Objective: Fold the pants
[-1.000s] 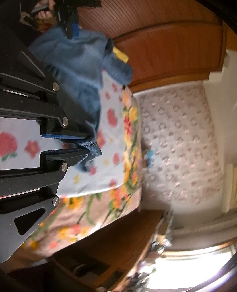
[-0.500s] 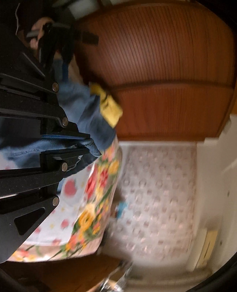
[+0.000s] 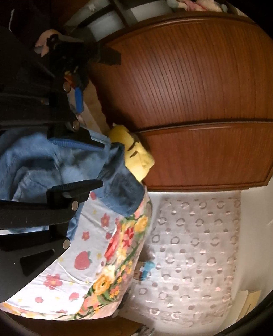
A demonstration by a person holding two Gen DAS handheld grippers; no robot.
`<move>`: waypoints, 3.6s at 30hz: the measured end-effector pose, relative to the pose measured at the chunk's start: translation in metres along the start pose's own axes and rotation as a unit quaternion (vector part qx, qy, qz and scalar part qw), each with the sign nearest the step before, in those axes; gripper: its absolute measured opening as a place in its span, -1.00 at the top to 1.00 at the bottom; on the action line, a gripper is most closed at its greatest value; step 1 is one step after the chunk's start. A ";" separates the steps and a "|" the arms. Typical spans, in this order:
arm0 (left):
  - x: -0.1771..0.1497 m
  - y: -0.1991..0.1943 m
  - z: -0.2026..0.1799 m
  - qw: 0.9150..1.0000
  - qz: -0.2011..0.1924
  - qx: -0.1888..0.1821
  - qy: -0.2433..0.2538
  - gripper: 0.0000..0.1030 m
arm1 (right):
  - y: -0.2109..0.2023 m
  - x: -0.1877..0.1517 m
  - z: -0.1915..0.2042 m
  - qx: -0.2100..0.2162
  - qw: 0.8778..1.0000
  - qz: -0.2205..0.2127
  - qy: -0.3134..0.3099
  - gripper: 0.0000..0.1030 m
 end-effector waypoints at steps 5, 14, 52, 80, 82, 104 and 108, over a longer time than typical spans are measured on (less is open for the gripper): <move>0.000 0.002 -0.004 1.000 0.002 -0.007 0.005 -0.06 | 0.001 -0.022 -0.016 -0.025 0.999 0.024 0.007 0.19; -0.007 0.009 -0.030 0.998 0.023 -0.041 0.037 -0.06 | 0.032 -0.085 -0.053 -0.049 0.993 0.088 0.056 -0.04; -0.025 0.025 -0.050 0.992 0.051 -0.075 0.082 0.70 | 0.049 -0.086 -0.055 -0.012 0.993 0.102 0.061 0.94; -0.029 0.004 -0.001 0.998 0.035 -0.043 0.020 0.85 | 0.173 0.019 0.024 0.034 0.992 0.120 -0.027 0.95; -0.030 0.005 0.001 0.998 0.036 -0.043 0.018 0.83 | 0.183 0.018 0.028 0.032 0.991 0.126 -0.028 0.95; -0.012 -0.007 -0.001 0.999 0.018 -0.019 0.024 0.25 | 0.087 -0.012 -0.033 -0.009 0.995 0.095 0.019 0.00; -0.011 0.000 -0.013 0.999 0.024 -0.026 0.031 0.24 | 0.056 -0.036 -0.063 -0.043 0.994 0.099 0.032 0.00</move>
Point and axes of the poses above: each gripper's, at about its wrist camera, not at the fingertips, and y roughly the way its jaws point, z to its left, x to its top, the point moved 2 cm from there along y, roughly the way its jaws point, and after that the axes turned 3 degrees about z, right-handed, at the moved point
